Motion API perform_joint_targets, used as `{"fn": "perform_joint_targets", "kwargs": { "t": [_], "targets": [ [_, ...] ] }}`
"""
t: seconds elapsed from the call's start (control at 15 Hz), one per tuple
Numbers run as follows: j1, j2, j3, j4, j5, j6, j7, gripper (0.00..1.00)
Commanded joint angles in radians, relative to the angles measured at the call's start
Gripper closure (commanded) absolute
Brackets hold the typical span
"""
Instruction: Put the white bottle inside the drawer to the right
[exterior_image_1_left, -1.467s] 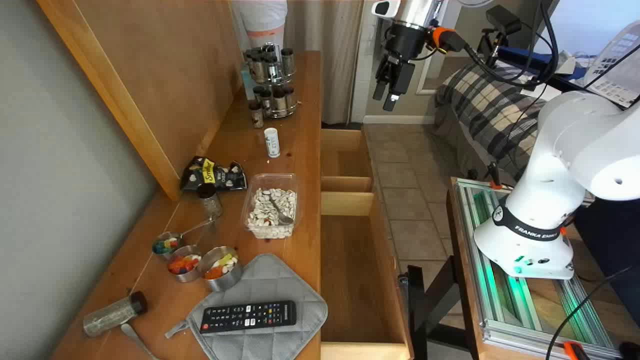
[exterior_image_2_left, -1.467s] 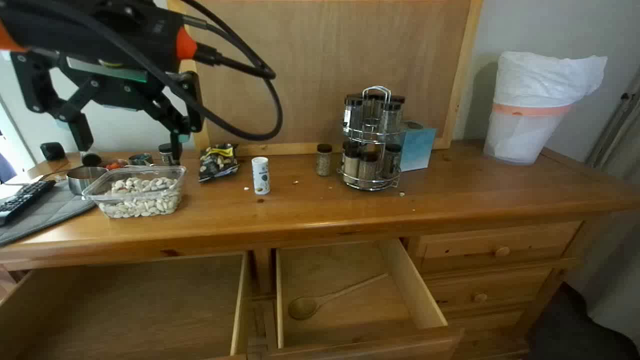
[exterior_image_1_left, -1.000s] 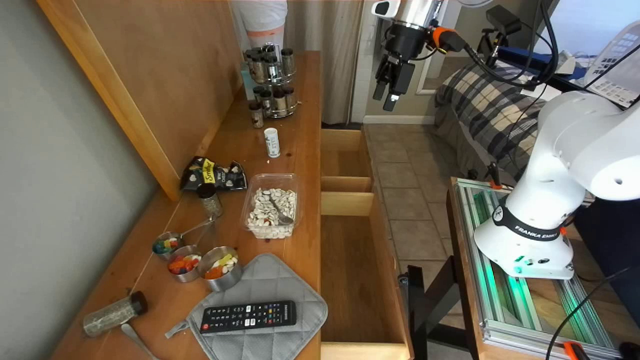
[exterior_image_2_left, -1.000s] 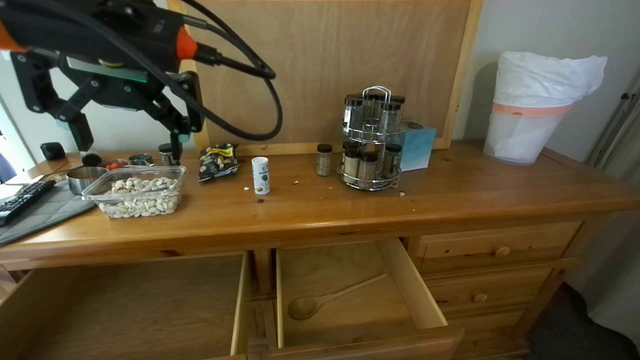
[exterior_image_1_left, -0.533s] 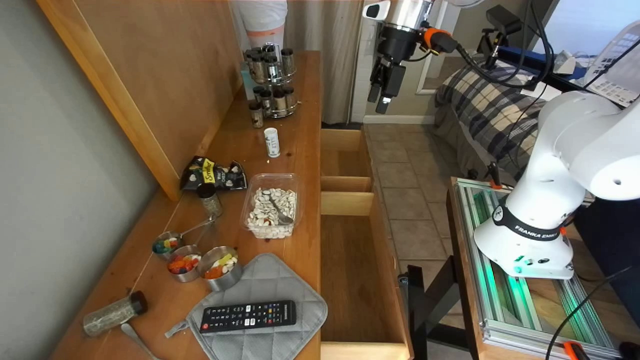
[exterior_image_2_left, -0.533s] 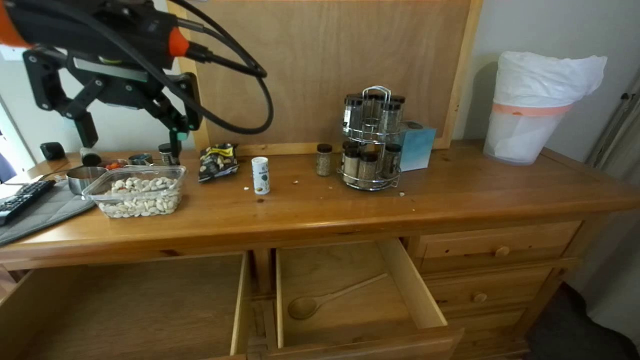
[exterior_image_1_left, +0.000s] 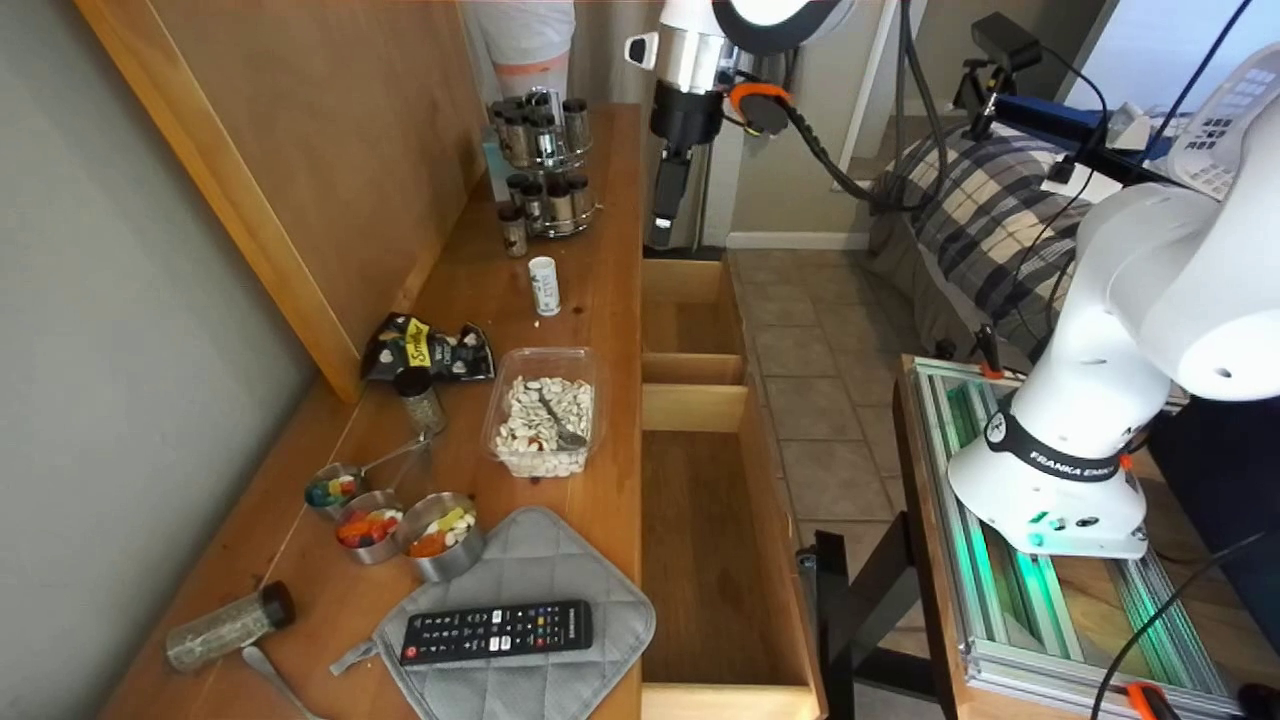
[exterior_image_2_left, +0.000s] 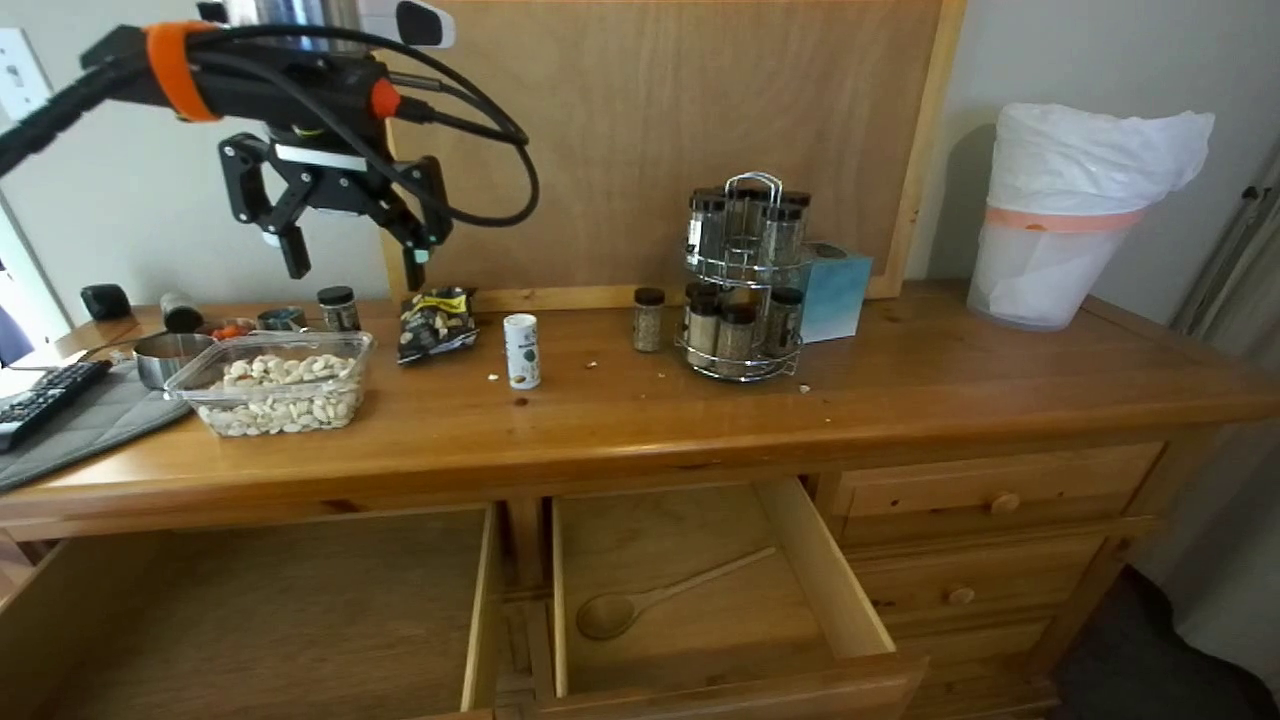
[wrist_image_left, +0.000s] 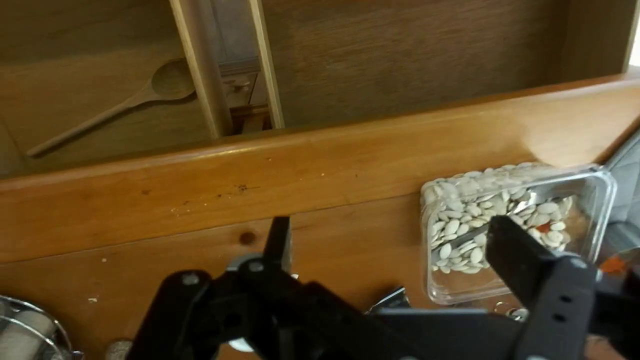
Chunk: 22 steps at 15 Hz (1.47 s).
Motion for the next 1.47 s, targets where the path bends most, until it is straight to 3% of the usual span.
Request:
{"fn": "perform_joint_targets", "kwargs": {
  "t": [0.0,0.67,1.4],
  "targets": [
    [-0.043,0.151,0.031,0.13,0.023,0.053,0.036,0.0],
    [-0.084,0.386,0.103,0.242,0.025,0.284,0.194,0.0],
    [-0.104,0.559,0.106,0.316,0.007,0.461,0.337,0.0]
  ]
}}
